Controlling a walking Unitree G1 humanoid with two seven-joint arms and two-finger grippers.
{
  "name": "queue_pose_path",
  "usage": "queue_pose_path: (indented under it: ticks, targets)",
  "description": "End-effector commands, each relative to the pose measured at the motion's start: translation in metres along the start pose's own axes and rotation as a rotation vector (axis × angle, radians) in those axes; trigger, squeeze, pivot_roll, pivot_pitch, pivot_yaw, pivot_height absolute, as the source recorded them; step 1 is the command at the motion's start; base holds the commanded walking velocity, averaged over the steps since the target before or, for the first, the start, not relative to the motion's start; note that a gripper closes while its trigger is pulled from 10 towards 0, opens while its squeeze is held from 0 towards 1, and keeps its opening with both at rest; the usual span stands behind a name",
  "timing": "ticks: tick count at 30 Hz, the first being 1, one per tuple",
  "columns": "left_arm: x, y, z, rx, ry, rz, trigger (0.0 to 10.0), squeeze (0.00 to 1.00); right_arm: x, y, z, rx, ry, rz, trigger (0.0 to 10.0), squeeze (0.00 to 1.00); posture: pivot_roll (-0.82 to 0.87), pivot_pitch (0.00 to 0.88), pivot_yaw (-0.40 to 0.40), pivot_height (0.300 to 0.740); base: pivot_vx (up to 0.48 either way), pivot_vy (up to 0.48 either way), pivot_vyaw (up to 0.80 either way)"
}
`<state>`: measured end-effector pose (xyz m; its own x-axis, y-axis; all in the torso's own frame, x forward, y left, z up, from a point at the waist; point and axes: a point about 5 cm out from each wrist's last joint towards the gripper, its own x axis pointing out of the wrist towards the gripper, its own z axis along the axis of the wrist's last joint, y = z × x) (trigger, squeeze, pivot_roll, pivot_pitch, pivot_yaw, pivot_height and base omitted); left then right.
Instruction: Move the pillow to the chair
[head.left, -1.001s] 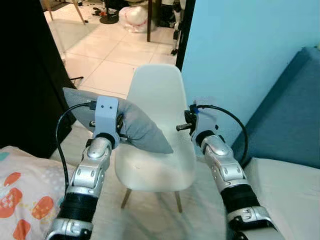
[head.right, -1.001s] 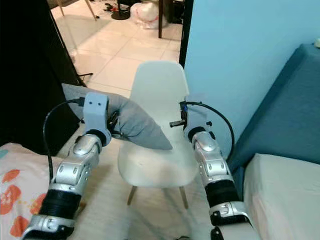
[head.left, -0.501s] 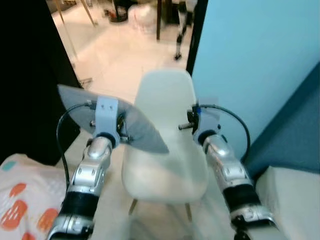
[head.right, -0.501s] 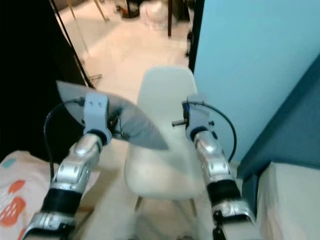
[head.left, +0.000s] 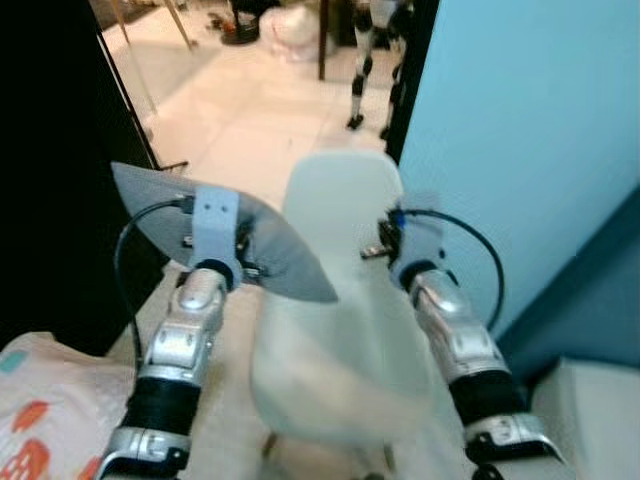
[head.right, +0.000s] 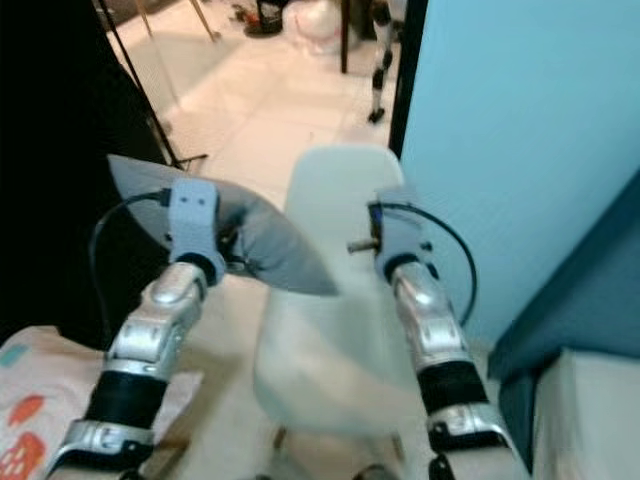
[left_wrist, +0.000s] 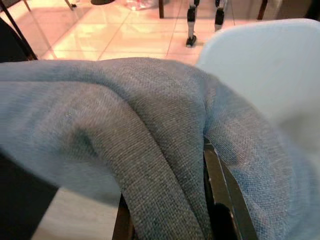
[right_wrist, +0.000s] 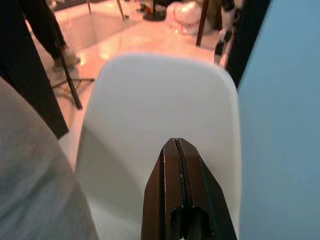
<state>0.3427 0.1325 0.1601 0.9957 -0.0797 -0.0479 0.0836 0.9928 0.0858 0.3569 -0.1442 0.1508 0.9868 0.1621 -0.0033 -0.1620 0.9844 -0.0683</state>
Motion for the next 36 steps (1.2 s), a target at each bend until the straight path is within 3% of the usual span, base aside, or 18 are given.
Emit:
queue_pose_path:
  ticks: [1, 6, 10, 21, 25, 30, 32, 33, 35, 36]
  targets:
    - [-0.001, 0.002, 0.011, 0.037, -0.068, 0.004, 10.0, 0.00, -0.002, 0.007, -0.008, 0.012, 0.022, 0.020, 10.0, 0.00, 0.07, 0.086, 0.010, 0.740, 0.000, 0.000, 0.00]
    - [-0.001, -0.003, 0.009, 0.047, -0.060, -0.021, 10.0, 0.00, -0.003, 0.007, -0.008, 0.011, 0.022, 0.017, 10.0, 0.00, 0.06, 0.081, 0.015, 0.740, 0.000, -0.356, 0.00]
    - [-0.001, -0.004, 0.008, -0.005, -0.050, -0.019, 10.0, 0.00, -0.004, 0.005, -0.009, 0.009, 0.024, 0.013, 10.0, 0.00, 0.06, 0.078, 0.015, 0.740, 0.000, 0.000, 0.00]
    - [-0.001, -0.007, 0.006, -0.006, -0.053, -0.069, 10.0, 0.00, -0.003, 0.005, -0.004, 0.008, 0.013, 0.016, 10.0, 0.00, 0.05, 0.075, 0.010, 0.740, 0.000, 0.000, 0.00]
    - [-0.003, -0.017, 0.002, 0.015, -0.041, -0.172, 10.0, 0.00, 0.000, 0.004, -0.004, -0.016, 0.016, 0.007, 10.0, 0.00, 0.05, 0.075, 0.006, 0.740, 0.000, 0.000, 0.00]
    - [-0.004, -0.026, -0.001, 0.007, -0.028, -0.226, 10.0, 0.00, 0.001, 0.003, -0.004, -0.017, 0.019, 0.001, 10.0, 0.00, 0.05, 0.077, 0.008, 0.740, 0.000, 0.000, 0.00]
    - [-0.009, -0.042, -0.003, -0.022, -0.022, -0.348, 10.0, 0.00, 0.000, 0.003, -0.004, -0.016, 0.021, 0.002, 10.0, 0.00, 0.05, 0.079, 0.006, 0.740, 0.000, 0.000, 0.00]
    - [-0.009, -0.042, -0.003, -0.022, -0.022, -0.348, 10.0, 0.00, 0.000, 0.003, -0.004, -0.016, 0.021, 0.002, 10.0, 0.00, 0.05, 0.079, 0.006, 0.740, 0.000, 0.000, 0.00]
    - [-0.019, -0.059, -0.002, 0.019, -0.049, -0.527, 10.0, 0.00, 0.000, 0.002, -0.005, -0.020, 0.024, 0.003, 10.0, 0.00, 0.05, 0.082, 0.005, 0.740, 0.000, 0.000, 0.00]
    - [-0.019, -0.059, -0.002, 0.019, -0.049, -0.527, 10.0, 0.00, 0.000, 0.002, -0.005, -0.020, 0.024, 0.003, 10.0, 0.00, 0.05, 0.082, 0.005, 0.740, 0.000, 0.000, 0.00]
